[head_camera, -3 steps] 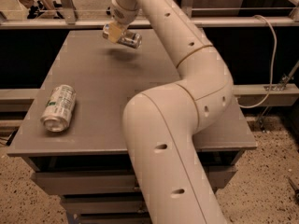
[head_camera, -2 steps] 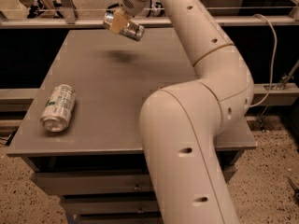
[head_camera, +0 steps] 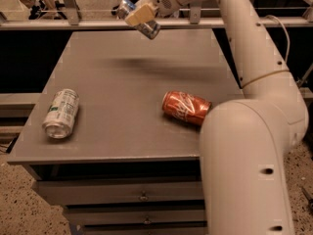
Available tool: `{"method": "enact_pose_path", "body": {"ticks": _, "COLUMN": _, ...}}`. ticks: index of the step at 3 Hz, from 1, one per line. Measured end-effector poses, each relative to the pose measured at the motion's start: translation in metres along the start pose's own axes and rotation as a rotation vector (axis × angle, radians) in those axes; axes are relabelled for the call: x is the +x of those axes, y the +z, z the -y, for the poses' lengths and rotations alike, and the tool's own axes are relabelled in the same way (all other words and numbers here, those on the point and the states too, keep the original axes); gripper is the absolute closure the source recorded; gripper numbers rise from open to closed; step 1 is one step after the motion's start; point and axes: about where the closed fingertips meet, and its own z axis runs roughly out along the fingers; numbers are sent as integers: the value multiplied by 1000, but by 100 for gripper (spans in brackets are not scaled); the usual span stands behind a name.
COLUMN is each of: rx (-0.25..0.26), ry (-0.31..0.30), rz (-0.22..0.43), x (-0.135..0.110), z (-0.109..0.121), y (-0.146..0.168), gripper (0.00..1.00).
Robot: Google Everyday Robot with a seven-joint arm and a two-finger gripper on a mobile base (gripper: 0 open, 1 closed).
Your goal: Place redbull can upright
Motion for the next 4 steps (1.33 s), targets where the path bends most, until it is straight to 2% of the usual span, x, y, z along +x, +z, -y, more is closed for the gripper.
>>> {"method": "enact_pose_path", "body": {"ticks": 1, "rx": -44, "ry": -17, "rz": 201, "x": 11, "z": -6, "y": -32, "gripper": 100}}
{"method": "enact_pose_path", "body": {"ticks": 2, "rx": -76, "ry": -38, "rz": 382, "x": 41, "z": -18, "y": -70, "gripper": 100}}
{"method": "enact_pose_path", "body": {"ticks": 4, "rx": -103, "ry": 24, "rz": 583, "x": 92, "z": -29, "y": -105, "gripper": 100}}
